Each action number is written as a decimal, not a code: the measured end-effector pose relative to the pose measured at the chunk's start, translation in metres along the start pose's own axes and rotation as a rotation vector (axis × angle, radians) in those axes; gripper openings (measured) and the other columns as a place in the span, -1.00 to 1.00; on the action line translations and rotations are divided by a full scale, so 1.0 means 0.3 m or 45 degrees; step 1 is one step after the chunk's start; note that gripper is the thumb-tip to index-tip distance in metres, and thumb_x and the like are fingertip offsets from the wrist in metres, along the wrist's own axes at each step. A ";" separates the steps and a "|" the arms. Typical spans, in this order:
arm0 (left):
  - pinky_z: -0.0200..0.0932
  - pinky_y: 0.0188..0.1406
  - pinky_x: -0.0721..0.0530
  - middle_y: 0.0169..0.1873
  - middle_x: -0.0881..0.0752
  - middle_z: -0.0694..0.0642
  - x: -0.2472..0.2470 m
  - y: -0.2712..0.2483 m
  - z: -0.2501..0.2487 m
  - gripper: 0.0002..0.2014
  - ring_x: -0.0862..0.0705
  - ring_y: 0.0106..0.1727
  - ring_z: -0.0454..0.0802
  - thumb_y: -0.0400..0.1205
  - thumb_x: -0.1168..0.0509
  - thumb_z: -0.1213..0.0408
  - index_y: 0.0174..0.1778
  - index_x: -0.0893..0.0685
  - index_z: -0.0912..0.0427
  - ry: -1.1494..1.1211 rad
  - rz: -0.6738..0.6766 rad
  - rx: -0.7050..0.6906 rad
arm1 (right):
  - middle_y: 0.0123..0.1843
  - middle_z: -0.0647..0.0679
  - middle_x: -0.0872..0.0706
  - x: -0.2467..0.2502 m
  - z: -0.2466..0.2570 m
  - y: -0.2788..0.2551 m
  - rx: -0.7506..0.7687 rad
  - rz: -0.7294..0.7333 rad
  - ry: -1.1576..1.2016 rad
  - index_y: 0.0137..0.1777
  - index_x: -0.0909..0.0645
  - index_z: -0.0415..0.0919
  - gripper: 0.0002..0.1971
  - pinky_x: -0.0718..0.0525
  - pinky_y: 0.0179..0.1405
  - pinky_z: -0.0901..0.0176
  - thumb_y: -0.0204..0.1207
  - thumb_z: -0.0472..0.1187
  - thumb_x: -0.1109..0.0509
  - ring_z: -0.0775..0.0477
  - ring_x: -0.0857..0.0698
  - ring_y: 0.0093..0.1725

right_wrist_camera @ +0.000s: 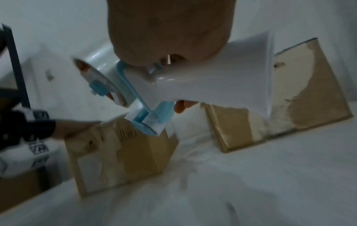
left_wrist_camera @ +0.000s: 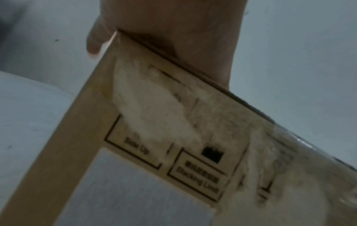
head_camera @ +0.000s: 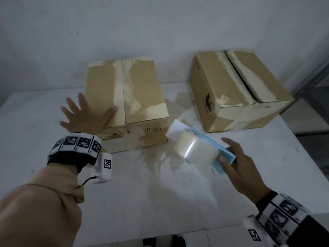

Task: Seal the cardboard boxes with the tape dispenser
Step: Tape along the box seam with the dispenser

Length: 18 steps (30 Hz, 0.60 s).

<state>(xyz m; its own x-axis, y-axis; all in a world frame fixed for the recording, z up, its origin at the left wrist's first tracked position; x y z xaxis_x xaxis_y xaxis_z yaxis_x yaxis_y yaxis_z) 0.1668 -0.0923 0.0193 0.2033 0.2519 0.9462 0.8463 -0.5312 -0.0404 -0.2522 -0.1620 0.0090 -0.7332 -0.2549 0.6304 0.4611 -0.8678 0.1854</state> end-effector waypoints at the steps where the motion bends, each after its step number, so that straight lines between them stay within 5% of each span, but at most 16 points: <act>1: 0.36 0.44 -0.23 0.61 -0.09 0.21 -0.009 0.007 -0.002 0.05 -0.20 0.56 0.35 0.33 -0.16 -0.49 0.60 0.00 0.05 -0.032 0.063 -0.015 | -0.17 0.24 -0.66 0.020 0.016 0.021 -0.029 -0.041 0.133 0.23 -0.33 0.24 -0.40 -0.59 -0.38 0.47 0.26 0.52 -0.09 0.26 -0.69 -0.29; 4: 0.29 0.32 -0.41 0.54 -0.23 0.26 -0.017 0.006 -0.017 0.00 -0.40 0.42 0.42 0.38 -0.14 -0.46 0.59 -0.07 0.13 -0.053 0.146 -0.101 | -0.14 0.18 -0.74 0.042 0.077 0.092 -0.011 -0.118 0.528 0.21 -0.40 0.19 -0.36 -0.70 -0.38 0.27 0.28 0.58 -0.08 0.20 -0.72 -0.21; 7: 0.27 0.32 -0.42 0.53 -0.23 0.29 -0.006 0.000 -0.025 -0.01 -0.41 0.40 0.42 0.41 -0.13 -0.44 0.59 -0.06 0.17 -0.034 0.151 -0.153 | 0.11 -0.23 -0.61 -0.001 0.126 0.167 -0.007 -0.039 0.851 0.39 -0.29 -0.30 -0.06 -0.70 -0.34 0.21 0.29 0.51 -0.19 0.06 -0.68 -0.16; 9: 0.25 0.32 -0.42 0.53 -0.23 0.29 -0.001 -0.008 -0.032 -0.02 -0.41 0.41 0.41 0.42 -0.13 -0.42 0.60 -0.05 0.18 -0.026 0.175 -0.173 | 0.16 -0.23 -0.55 -0.033 0.179 0.203 -0.021 0.033 0.906 0.37 -0.29 -0.14 -0.10 -0.69 -0.31 0.22 0.19 0.45 -0.39 0.03 -0.66 -0.15; 12: 0.22 0.29 -0.45 0.51 -0.25 0.29 0.011 -0.029 -0.037 -0.05 -0.44 0.39 0.37 0.44 -0.14 -0.38 0.59 -0.07 0.20 -0.015 0.196 -0.221 | -0.01 -0.13 -0.61 -0.080 0.267 0.242 0.023 0.090 0.868 0.20 -0.34 0.14 -0.29 -0.63 -0.49 0.18 0.08 0.14 -0.60 0.04 -0.66 -0.39; 14: 0.19 0.30 -0.45 0.52 -0.24 0.27 0.020 -0.047 -0.042 -0.08 -0.44 0.40 0.35 0.46 -0.16 -0.35 0.58 -0.08 0.18 -0.023 0.214 -0.268 | -0.10 -0.13 -0.63 -0.099 0.303 0.276 0.066 0.055 0.877 0.20 -0.42 0.01 -0.35 -0.60 -0.51 0.18 0.14 0.10 -0.61 0.03 -0.65 -0.44; 16: 0.15 0.31 -0.44 0.55 -0.20 0.23 0.023 -0.059 -0.039 -0.08 -0.43 0.42 0.32 0.46 -0.17 -0.34 0.59 -0.06 0.15 -0.024 0.255 -0.292 | -0.13 -0.17 -0.63 -0.110 0.333 0.313 0.064 0.016 0.918 0.27 -0.37 -0.27 -0.15 -0.59 -0.54 0.16 0.12 0.23 -0.60 -0.01 -0.63 -0.46; 18: 0.12 0.33 -0.43 0.58 -0.16 0.17 0.015 -0.082 -0.045 -0.06 -0.42 0.44 0.29 0.44 -0.19 -0.36 0.61 -0.04 0.11 -0.025 0.303 -0.342 | -0.12 -0.17 -0.63 -0.120 0.357 0.345 0.069 -0.003 0.924 0.30 -0.33 -0.34 -0.06 -0.59 -0.55 0.15 0.10 0.28 -0.57 -0.02 -0.62 -0.46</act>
<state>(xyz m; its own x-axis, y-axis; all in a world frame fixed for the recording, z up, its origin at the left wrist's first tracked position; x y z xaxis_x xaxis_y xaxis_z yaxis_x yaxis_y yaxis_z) 0.1402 -0.0889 0.0287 0.3904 0.1097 0.9141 0.6152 -0.7698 -0.1704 -0.1246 -0.1968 0.0862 -0.8723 -0.4884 -0.0249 0.4697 -0.8509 0.2352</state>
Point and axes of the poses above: each hand's wrist, its own y-axis towards the middle knuckle, its own x-axis out of the back of the hand, z = x × y, the point moved 8 cm from there along y, towards the middle knuckle
